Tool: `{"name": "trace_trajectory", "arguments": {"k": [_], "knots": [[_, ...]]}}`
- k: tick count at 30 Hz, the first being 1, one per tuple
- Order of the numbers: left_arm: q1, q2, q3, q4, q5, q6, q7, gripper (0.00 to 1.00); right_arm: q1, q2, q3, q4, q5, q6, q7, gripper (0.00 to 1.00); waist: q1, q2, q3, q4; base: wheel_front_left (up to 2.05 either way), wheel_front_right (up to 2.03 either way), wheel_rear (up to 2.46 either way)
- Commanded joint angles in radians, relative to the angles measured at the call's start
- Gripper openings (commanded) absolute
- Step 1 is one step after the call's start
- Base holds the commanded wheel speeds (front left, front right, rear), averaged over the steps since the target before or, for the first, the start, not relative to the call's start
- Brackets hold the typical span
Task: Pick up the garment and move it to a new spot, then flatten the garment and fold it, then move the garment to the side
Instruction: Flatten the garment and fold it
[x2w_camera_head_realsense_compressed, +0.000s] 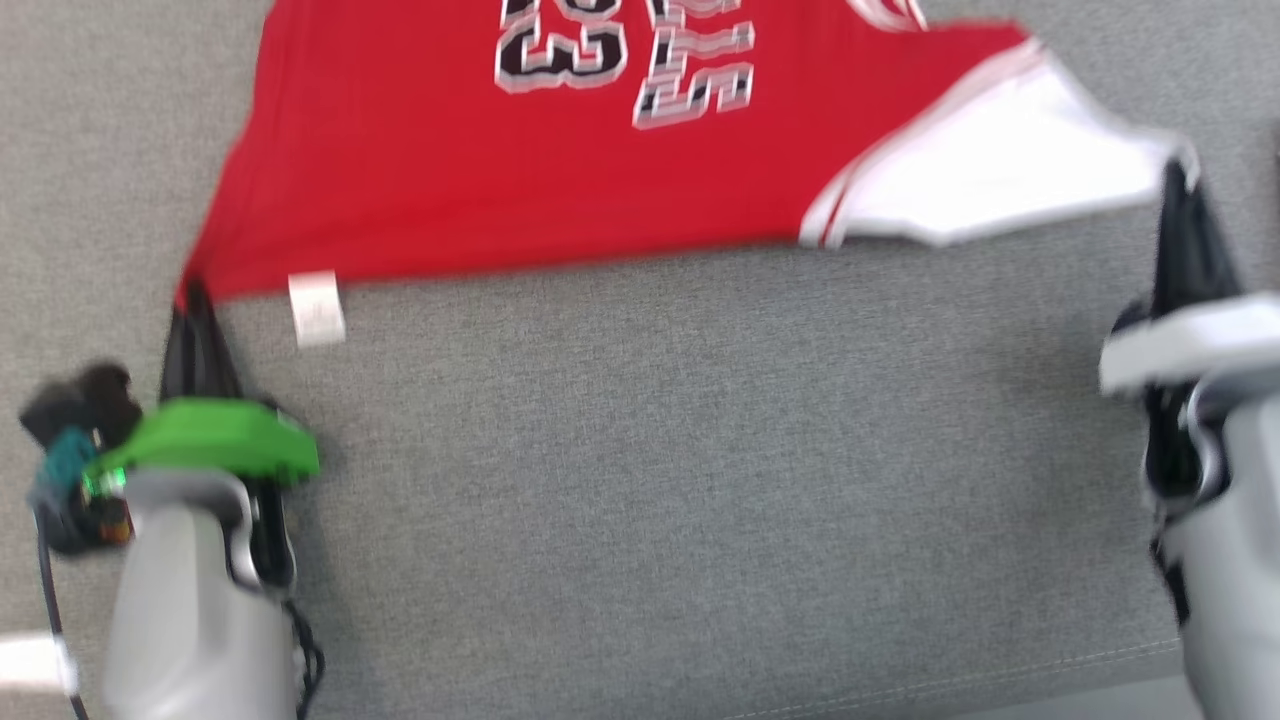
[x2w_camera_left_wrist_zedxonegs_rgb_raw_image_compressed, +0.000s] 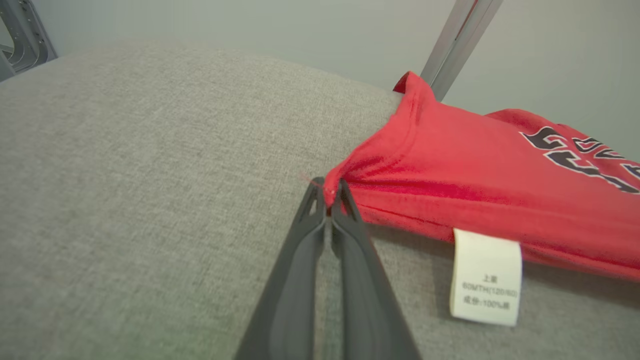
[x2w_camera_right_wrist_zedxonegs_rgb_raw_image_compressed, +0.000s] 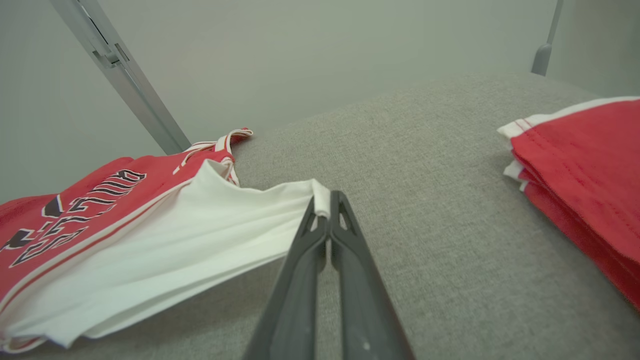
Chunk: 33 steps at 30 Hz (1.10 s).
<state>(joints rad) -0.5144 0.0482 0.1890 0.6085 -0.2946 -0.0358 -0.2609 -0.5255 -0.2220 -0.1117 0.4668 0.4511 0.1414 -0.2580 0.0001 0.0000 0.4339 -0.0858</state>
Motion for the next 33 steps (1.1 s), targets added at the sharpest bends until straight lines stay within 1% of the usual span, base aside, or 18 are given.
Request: {"name": "trace_trajectory", "arguments": {"k": [1, 4, 6, 11, 15, 19, 21, 28, 30, 33], "knots": [[0.063, 0.034, 0.057, 0.0, -0.002, 0.02, -0.005, 0.0, 0.061, -0.03, -0.028, 0.001, 0.023, -0.019, -0.011, 0.0, -0.0001, 0.0, -0.048, -0.005, 0.0, 0.0, 0.0], [0.164, 0.02, 0.067, 0.005, 0.0, 0.014, -0.004, 0.0, 0.168, -0.033, -0.002, 0.003, 0.02, -0.019, -0.011, 0.0, -0.0001, 0.0, -0.098, -0.004, 0.0, 0.0, 0.0], [0.217, 0.017, 0.045, 0.014, -0.032, 0.005, -0.002, 0.0, 0.227, -0.027, -0.002, 0.012, 0.027, -0.019, -0.011, 0.0, -0.0001, 0.0, -0.135, -0.004, 0.0, 0.0, 0.0], [0.334, 0.016, -0.014, 0.021, -0.099, 0.032, -0.002, 0.0, 0.346, -0.017, 0.004, 0.03, 0.031, -0.019, -0.011, 0.0, -0.0001, 0.0, -0.236, 0.001, 0.0, 0.0, 0.0], [0.423, 0.015, -0.062, 0.022, -0.109, 0.04, -0.002, 0.0, 0.429, -0.009, 0.018, 0.044, 0.031, -0.019, -0.011, 0.0, -0.0001, 0.0, -0.312, 0.009, 0.0, 0.0, 0.0], [0.513, 0.015, -0.08, 0.017, -0.123, 0.052, -0.002, 0.0, 0.498, 0.004, 0.036, 0.053, 0.037, -0.018, -0.011, 0.0, -0.0001, 0.0, -0.381, 0.019, 0.0, 0.0, 0.0], [0.548, 0.014, -0.089, 0.012, -0.124, 0.052, -0.002, 0.0, 0.533, 0.005, 0.048, 0.058, 0.04, -0.018, -0.011, 0.0, -0.0001, 0.0, -0.409, 0.026, 0.0, 0.0, 0.0], [0.604, 0.013, -0.121, -0.019, -0.148, 0.058, -0.003, 0.0, 0.617, -0.012, 0.064, 0.032, 0.053, -0.018, -0.01, 0.0, -0.0001, 0.0, -0.433, 0.054, 0.0, 0.0, 0.0], [0.612, 0.013, -0.129, -0.041, -0.138, 0.051, -0.003, 0.0, 0.62, -0.012, 0.064, 0.009, 0.059, -0.018, -0.01, 0.0, -0.0001, 0.0, -0.429, 0.057, 0.0, 0.0, 0.0], [0.592, 0.012, -0.152, -0.096, -0.137, 0.031, -0.003, 0.0, 0.585, -0.002, 0.07, -0.04, 0.072, -0.016, -0.009, 0.0, -0.0001, 0.0, -0.409, 0.061, 0.0, 0.0, 0.0]]}}
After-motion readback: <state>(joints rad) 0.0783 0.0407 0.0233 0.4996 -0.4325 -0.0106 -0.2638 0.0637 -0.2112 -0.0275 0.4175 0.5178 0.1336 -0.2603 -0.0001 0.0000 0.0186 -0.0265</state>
